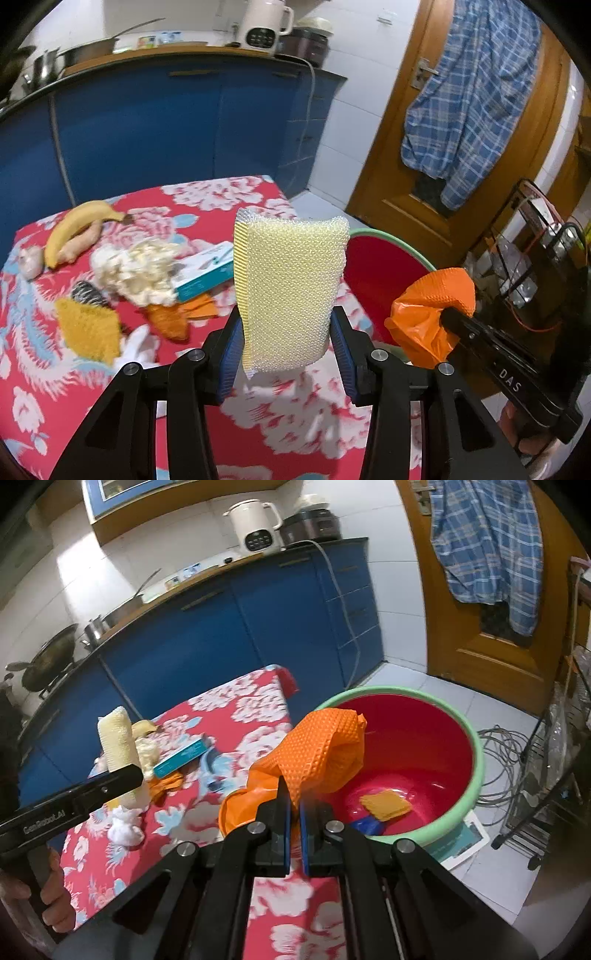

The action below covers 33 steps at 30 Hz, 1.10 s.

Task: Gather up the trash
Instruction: 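Carry the orange glove and pale sponge over the red bucket and release both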

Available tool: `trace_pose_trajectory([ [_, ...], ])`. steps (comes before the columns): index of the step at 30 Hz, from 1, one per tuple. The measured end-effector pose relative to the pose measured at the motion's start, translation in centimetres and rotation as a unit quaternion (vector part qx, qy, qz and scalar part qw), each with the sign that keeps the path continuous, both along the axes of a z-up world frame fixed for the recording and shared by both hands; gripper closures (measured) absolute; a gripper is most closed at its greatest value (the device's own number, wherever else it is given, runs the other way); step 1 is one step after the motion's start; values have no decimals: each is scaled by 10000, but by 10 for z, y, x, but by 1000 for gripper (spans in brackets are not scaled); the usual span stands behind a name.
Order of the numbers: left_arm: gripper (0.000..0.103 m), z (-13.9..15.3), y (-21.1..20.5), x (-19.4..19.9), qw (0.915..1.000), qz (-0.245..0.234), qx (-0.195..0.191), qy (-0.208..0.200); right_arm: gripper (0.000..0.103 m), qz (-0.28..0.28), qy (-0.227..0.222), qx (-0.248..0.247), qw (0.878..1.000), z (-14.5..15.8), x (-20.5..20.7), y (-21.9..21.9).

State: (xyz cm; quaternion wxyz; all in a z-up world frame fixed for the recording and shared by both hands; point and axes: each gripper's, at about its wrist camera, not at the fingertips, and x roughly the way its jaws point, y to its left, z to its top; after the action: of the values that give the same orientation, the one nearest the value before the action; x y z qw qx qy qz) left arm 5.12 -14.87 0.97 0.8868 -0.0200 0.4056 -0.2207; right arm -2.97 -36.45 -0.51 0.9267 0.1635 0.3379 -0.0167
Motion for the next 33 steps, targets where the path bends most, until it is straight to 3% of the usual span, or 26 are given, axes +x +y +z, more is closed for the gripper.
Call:
trace_pose_trajectory([
  [19, 57, -16, -69, 17, 9980, -574, 197, 176, 94, -606, 497, -9, 9969, -42, 21, -64],
  [21, 56, -18, -75, 19, 9976, -633, 215, 199, 91, -630, 516, -4, 9967, -44, 21, -67],
  [23, 56, -20, -81, 22, 9972, -674, 226, 228, 79, -653, 512, 1, 9966, -45, 21, -69],
  [33, 56, -33, -113, 31, 9943, -974, 272, 328, 78, -814, 370, 49, 9960, -40, 11, -81],
])
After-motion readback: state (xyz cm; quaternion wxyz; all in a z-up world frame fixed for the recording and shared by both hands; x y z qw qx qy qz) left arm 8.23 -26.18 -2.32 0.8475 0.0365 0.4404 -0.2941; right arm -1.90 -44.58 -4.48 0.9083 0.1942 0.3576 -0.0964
